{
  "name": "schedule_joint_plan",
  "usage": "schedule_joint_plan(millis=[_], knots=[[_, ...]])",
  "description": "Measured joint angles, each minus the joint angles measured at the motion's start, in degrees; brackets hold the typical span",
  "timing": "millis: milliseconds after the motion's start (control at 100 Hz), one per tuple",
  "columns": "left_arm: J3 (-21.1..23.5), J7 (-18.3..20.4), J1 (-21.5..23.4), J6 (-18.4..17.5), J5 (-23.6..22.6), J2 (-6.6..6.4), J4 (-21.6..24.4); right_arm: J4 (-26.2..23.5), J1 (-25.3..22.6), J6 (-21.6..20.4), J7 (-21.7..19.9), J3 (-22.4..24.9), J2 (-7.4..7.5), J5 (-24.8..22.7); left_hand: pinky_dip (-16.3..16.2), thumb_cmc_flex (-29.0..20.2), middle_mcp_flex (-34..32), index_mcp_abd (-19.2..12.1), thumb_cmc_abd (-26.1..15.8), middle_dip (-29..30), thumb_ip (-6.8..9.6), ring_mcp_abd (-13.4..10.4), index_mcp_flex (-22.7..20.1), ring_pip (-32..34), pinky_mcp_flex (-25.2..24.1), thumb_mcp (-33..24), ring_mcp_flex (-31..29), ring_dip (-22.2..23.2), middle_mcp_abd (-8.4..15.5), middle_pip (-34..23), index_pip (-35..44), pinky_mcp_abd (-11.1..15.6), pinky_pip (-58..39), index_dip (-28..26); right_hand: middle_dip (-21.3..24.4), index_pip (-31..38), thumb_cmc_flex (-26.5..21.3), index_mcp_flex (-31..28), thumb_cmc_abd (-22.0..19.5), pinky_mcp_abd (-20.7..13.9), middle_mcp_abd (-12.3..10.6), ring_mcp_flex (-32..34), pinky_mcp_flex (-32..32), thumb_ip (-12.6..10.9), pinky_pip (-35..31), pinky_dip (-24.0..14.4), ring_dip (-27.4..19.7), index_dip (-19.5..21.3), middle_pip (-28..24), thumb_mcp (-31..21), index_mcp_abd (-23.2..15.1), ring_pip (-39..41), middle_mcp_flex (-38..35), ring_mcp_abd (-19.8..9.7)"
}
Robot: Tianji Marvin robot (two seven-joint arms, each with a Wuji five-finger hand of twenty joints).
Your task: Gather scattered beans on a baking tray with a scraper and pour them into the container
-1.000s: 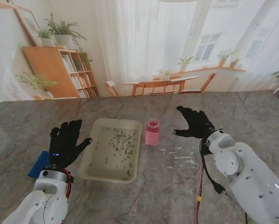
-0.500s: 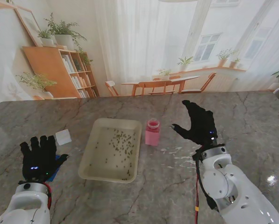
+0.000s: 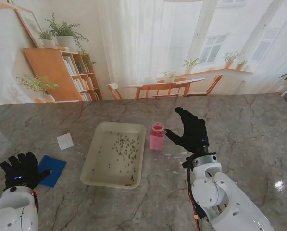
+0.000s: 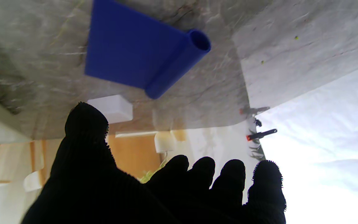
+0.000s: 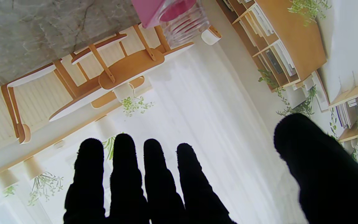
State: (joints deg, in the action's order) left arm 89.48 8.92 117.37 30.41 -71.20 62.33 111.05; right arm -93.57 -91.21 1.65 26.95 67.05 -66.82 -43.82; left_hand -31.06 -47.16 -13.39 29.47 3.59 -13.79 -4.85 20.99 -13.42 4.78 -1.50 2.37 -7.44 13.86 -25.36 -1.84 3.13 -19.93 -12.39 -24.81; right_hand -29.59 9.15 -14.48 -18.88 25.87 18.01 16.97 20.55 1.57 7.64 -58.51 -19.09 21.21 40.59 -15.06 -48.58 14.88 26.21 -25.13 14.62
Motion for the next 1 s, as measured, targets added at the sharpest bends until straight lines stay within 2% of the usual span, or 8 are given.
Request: schedule_joint_plan(millis=[60, 180, 380, 500, 700, 840, 910, 1000], knots=[[0.13, 0.19, -1.48, -0.21, 1.42, -0.22, -2.11, 0.01, 0.00, -0.12, -0.04, 0.00, -0.02, 0.11, 0.00, 0.01, 0.01, 0.00, 0.62, 0.00, 0.00, 0.02, 0.00, 0.26, 0.42, -0.07, 0.00, 0.00, 0.00, 0.00, 0.00, 0.00, 0.00, 0.00, 0.00, 0.31, 0.00, 0.00, 0.00, 0.01, -0.03, 0.02, 0.00, 0.00, 0.00, 0.00, 0.01, 0.00, 0.00, 0.00, -0.57, 0.02, -0.02, 0.00], [-0.43, 0.53, -5.12, -0.21, 7.82, -0.75, -6.08, 0.09, 0.00, -0.23, -0.02, -0.01, -0.06, 0.37, 0.00, 0.01, -0.17, 0.01, 0.62, 0.00, 0.00, 0.03, 0.00, 1.40, 1.41, -0.07, -0.02, 0.85, 0.00, -0.46, 0.01, 0.00, -0.04, 0.00, 0.00, 1.15, -0.01, -0.04, 0.00, 0.03, -0.55, 0.46, 0.15, 0.00, 0.00, 0.00, 0.07, 0.00, 0.00, 0.00, -0.75, 0.19, -0.29, 0.00], [-1.88, 3.77, -9.87, -0.82, 7.84, -1.33, -10.48, 0.12, -0.01, -0.36, 0.00, 0.00, -0.07, 0.35, 0.00, 1.10, -0.75, 0.01, 0.62, 0.00, 0.00, 0.04, 0.00, 2.05, 1.82, -0.12, -0.66, 2.01, 0.02, -0.76, 0.04, 0.30, -1.63, 0.00, 0.00, 1.98, -0.03, -0.72, 0.00, 0.05, -0.83, 0.98, 0.59, 0.00, 0.00, 0.00, 0.09, 0.00, -0.05, 0.00, -1.27, 0.26, -0.80, 0.01], [-2.75, 3.73, -12.39, -0.74, 12.04, -1.69, -13.35, 0.18, -0.01, -0.71, 0.00, 0.02, -0.08, 0.39, 0.00, 1.36, -1.41, 0.01, 0.62, -0.13, 0.00, 0.04, 0.00, 2.05, 1.83, -0.13, -0.70, 2.11, 0.02, -1.23, 0.04, 0.46, -3.01, 0.00, 0.00, 2.06, -0.03, -0.72, 0.00, 0.06, -0.91, 0.99, 0.60, 0.00, 0.00, 0.00, 0.10, 0.00, -0.06, 0.00, -1.37, 0.26, -0.85, 0.01], [-4.36, 3.64, -15.41, -0.69, 15.56, -1.96, -17.80, 0.33, 0.07, -0.94, -0.10, -0.19, -0.08, 0.40, 0.00, 1.58, -2.62, 0.01, 0.62, -1.06, 0.00, 0.05, 0.00, 2.49, 1.90, -0.16, -1.34, 2.94, 0.08, -1.41, 0.06, 0.54, -5.13, 0.00, 0.00, 2.11, -0.03, -0.72, 0.00, 0.06, -1.44, 1.09, 0.63, -0.01, 0.00, 0.00, 0.11, 0.00, -0.58, 0.00, -1.48, 0.27, -1.48, 0.01], [-5.19, 3.88, -16.74, -1.92, 15.88, -2.10, -20.34, 0.53, 0.28, -1.13, -0.22, -0.52, -0.07, 0.40, 0.00, 3.57, -2.62, 0.01, -0.14, -1.38, 0.00, 0.05, 0.00, 2.49, 1.90, -0.08, -1.34, 2.94, 0.11, -1.41, 0.07, 0.59, -5.19, 0.00, 0.00, 2.65, -0.03, -0.72, 0.00, 0.06, -1.46, 1.68, 0.70, -0.01, 0.01, 0.00, 0.12, 0.00, -0.59, 0.00, -1.64, 0.31, -1.55, 0.01], [-5.48, 3.92, -17.25, -2.07, 17.49, -2.20, -20.95, 0.57, 0.34, -1.18, -0.38, -0.57, -0.07, 0.40, 0.00, 4.23, -2.62, 0.01, -0.45, -1.38, 0.00, 0.05, 0.00, 2.49, 1.97, -0.08, -2.04, 2.94, 0.11, -0.51, 0.07, 0.61, -6.16, 0.00, 0.00, 2.78, -0.03, -0.72, 0.00, 0.06, -1.50, 1.69, 0.73, -0.01, 0.01, 0.00, 0.12, -0.01, -0.77, 0.00, -1.76, 0.30, -2.16, 0.01], [-5.99, 4.24, -17.76, -2.16, 17.93, -2.45, -21.28, 0.58, 0.37, -1.18, -0.55, -0.60, -0.07, 0.40, 0.01, 4.87, -2.53, 0.19, -0.54, -1.28, 0.01, 0.06, 0.02, 2.59, 2.94, -0.29, -3.03, 2.77, -1.24, -0.33, 0.07, 0.62, -6.71, 0.00, 0.00, 2.79, -0.37, -0.72, 0.00, 0.06, -1.51, 1.70, 0.73, -0.01, 0.01, 0.00, 0.13, -0.09, -0.77, 0.00, -1.91, 0.31, -2.17, 0.01]])
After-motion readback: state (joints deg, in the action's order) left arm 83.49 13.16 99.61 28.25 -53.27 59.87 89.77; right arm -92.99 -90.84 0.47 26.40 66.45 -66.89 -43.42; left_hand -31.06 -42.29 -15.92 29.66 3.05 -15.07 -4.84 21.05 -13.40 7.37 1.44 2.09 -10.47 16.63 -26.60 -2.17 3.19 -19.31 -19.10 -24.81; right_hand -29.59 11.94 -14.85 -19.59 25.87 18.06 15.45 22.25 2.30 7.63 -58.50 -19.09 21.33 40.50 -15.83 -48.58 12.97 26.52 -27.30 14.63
